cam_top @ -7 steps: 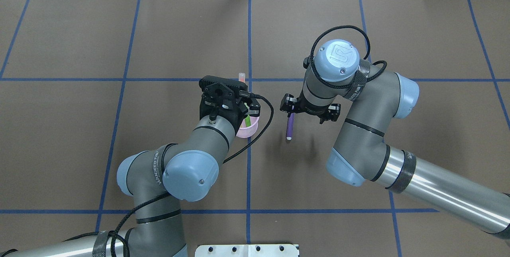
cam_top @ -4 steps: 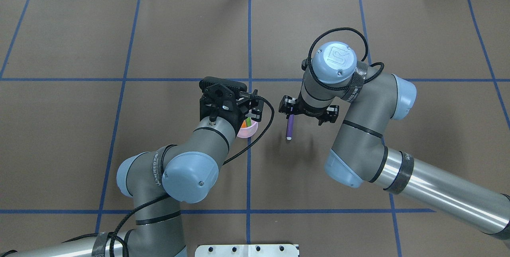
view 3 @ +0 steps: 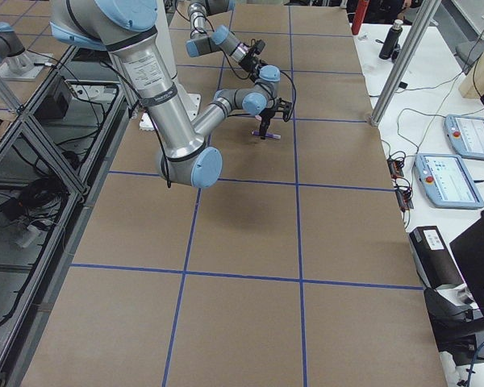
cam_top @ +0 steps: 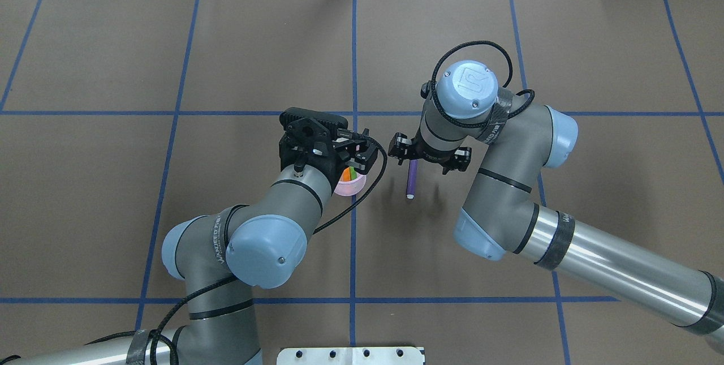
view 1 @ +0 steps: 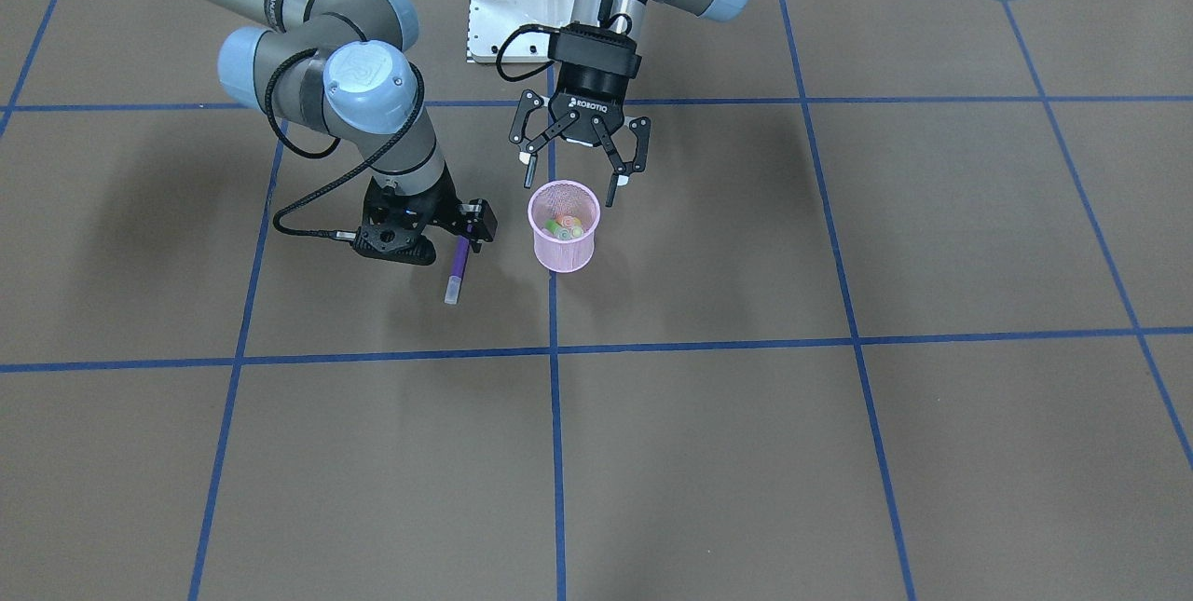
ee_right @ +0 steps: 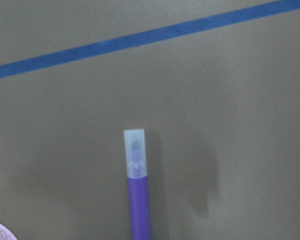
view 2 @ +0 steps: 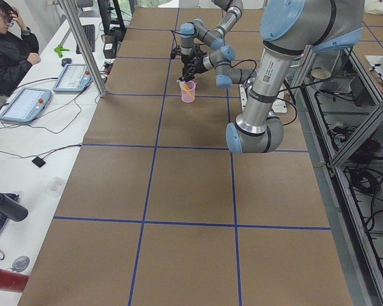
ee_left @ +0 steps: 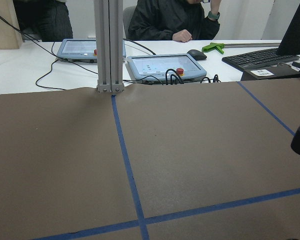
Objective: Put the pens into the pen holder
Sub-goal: 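Lower orange marker into cup with left gripper while right grasps purple marker, then withdraw the left gripper from the cup while the right gripper lifts the purple marker, then raise the purple marker high with the right gripper while left arm retracts, then carry the purple marker over the pink cup with the right gripper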
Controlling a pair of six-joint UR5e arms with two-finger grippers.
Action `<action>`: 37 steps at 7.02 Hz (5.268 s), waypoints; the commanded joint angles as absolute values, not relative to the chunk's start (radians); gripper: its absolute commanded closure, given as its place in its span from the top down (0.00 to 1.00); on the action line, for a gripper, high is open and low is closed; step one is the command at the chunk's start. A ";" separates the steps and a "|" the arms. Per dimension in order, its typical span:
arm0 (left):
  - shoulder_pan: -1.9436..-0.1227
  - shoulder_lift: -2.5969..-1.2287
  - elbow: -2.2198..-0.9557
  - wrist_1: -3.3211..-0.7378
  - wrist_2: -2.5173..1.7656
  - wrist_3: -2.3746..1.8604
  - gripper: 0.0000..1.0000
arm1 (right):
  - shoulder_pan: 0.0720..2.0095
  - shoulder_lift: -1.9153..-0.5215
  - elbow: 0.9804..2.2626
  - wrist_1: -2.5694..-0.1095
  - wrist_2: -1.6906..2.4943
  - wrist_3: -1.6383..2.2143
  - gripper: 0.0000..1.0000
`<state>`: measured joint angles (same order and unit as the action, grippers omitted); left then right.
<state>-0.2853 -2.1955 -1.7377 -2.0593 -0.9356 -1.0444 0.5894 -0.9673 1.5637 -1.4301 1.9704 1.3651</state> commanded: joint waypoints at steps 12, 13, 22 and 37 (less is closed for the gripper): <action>-0.324 -1.988 -1.970 -2.046 -1.062 -0.965 1.00 | 0.615 -0.882 1.407 -1.362 1.976 1.393 0.80; -0.324 -1.988 -1.970 -2.045 -1.062 -0.966 1.00 | 0.615 -0.885 1.407 -1.364 1.979 1.391 0.80; -0.324 -1.988 -1.967 -2.045 -1.062 -0.968 0.99 | 0.620 -0.888 1.416 -1.374 1.993 1.396 0.00; -0.764 -1.914 -1.977 -1.813 -1.640 -0.799 0.99 | 0.522 -0.988 1.743 -0.811 1.379 0.967 0.00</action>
<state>-0.7540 -1.9233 -1.9805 -1.8103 -1.6380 -0.8001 0.5425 -0.9982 1.7483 -0.8094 1.4151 0.9952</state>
